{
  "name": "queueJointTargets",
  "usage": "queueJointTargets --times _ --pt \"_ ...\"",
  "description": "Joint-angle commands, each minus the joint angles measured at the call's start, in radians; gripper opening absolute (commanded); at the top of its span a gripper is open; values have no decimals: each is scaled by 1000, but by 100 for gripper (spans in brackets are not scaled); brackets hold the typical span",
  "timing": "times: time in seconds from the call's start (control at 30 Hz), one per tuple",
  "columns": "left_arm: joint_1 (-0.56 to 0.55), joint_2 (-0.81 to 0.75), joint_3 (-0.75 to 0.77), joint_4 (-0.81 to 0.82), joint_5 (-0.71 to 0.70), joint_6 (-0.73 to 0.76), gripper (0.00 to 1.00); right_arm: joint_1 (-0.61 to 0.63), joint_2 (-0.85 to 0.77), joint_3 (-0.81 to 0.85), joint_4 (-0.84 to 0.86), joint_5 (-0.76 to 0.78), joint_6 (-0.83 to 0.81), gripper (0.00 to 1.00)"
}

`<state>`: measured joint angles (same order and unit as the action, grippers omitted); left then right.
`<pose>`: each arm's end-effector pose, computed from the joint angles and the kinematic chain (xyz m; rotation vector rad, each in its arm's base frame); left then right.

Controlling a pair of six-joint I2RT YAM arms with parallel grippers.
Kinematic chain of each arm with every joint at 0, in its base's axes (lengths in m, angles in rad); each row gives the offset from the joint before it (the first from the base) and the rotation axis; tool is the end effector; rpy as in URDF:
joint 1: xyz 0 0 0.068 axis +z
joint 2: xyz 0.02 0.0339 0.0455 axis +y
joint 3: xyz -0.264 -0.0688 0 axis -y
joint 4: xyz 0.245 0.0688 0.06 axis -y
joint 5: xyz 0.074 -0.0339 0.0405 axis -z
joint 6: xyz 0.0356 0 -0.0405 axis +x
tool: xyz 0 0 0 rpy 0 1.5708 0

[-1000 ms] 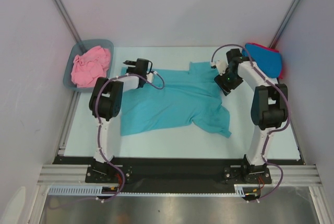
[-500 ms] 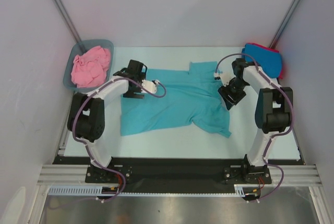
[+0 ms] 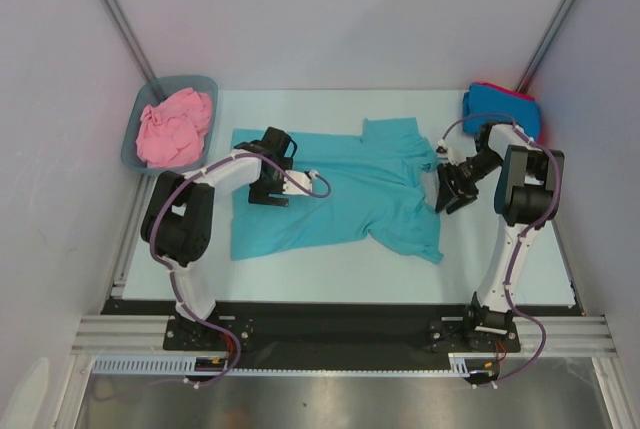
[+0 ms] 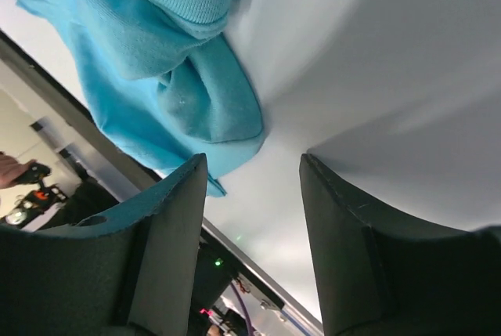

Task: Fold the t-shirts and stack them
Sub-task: Flatten the tshirt out

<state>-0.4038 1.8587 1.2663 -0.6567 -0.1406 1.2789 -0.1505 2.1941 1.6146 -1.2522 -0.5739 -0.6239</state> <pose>0.3388 -0.1393 0.1760 2.1289 1.9473 0.3824 0.3837 -0.0386 0.1435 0.5846 -2.9136 -0.9585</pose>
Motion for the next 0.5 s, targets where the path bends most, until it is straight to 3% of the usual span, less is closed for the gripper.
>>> queueJointTargets --times 0.0,0.47 --pt "0 -6 18 -18 33 -20 84 -7 30 27 -44 -56 -23 56" --pt "-9 65 -31 -34 6 -1 83 15 61 27 -20 -126 -14 45"
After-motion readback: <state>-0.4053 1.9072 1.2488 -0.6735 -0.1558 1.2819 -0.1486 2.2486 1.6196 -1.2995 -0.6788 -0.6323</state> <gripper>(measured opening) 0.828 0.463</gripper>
